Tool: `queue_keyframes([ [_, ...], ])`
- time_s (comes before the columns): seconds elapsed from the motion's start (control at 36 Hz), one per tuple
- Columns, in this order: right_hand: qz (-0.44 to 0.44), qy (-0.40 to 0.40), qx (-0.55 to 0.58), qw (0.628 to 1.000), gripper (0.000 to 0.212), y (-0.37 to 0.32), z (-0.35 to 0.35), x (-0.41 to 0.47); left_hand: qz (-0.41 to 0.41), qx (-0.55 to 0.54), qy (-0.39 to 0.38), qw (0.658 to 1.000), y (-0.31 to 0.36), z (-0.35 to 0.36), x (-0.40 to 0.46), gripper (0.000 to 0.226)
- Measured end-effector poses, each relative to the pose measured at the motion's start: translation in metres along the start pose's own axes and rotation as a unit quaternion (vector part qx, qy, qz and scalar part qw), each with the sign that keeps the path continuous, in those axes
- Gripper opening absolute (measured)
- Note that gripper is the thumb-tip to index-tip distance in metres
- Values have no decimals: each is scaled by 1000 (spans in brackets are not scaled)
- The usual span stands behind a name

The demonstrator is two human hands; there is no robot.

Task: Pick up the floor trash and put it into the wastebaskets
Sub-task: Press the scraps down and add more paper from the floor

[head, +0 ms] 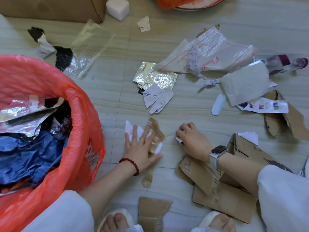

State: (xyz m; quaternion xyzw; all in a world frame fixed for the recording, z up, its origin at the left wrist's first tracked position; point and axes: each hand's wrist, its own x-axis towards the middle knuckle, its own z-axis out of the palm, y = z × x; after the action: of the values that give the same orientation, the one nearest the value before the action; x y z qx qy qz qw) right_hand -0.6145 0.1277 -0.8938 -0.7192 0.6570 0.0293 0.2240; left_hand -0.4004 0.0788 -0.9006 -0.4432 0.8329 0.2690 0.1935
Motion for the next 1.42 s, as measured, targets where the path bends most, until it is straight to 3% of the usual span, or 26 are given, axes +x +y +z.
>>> queue_keyframes([
  [0.14, 5, 71, 1, 997, 12, -1, -31, 21, 113, 96, -24, 989, -3, -3, -3, 102],
  [0.28, -22, 22, -96, 995, 60, -13, -71, 71, 180, 96, 38, 978, -18, -7, 5, 97],
  [0.33, -56, -17, -125, 990, 68, -20, -73, 90, 188, 92, 74, 975, -22, -4, 7, 89],
  [0.47, -39, -84, -145, 985, 58, -23, -59, 119, 176, 7, 147, 973, -24, -2, 12, 63],
  [0.58, -6, -37, -153, 988, 53, -14, -57, 117, 168, -18, 186, 968, -27, 0, 13, 54],
  [0.75, 9, 8, -167, 986, 18, -16, -48, 98, 152, 22, 264, 952, -25, -2, 17, 37],
  [0.81, 19, 32, -198, 980, 25, -18, -48, 94, 141, 9, 282, 949, -24, 0, 18, 31],
  [0.94, 48, 41, -189, 980, 30, -17, -43, 89, 127, -18, 282, 951, -23, -7, 16, 35],
  [1.03, 69, 40, -176, 981, 19, -18, -50, 86, 126, -23, 288, 949, -23, -9, 16, 42],
  [1.14, 81, 25, -101, 991, 22, -6, -45, 79, 58, -100, 266, 957, -21, -11, 16, 51],
  [1.28, 53, -20, -33, 998, 14, -1, -63, 51, -13, -178, 258, 949, -18, -18, 17, 37],
  [1.42, 100, -29, 14, 995, 13, -1, -91, 43, -85, -241, 268, 929, -14, -24, 22, 33],
])
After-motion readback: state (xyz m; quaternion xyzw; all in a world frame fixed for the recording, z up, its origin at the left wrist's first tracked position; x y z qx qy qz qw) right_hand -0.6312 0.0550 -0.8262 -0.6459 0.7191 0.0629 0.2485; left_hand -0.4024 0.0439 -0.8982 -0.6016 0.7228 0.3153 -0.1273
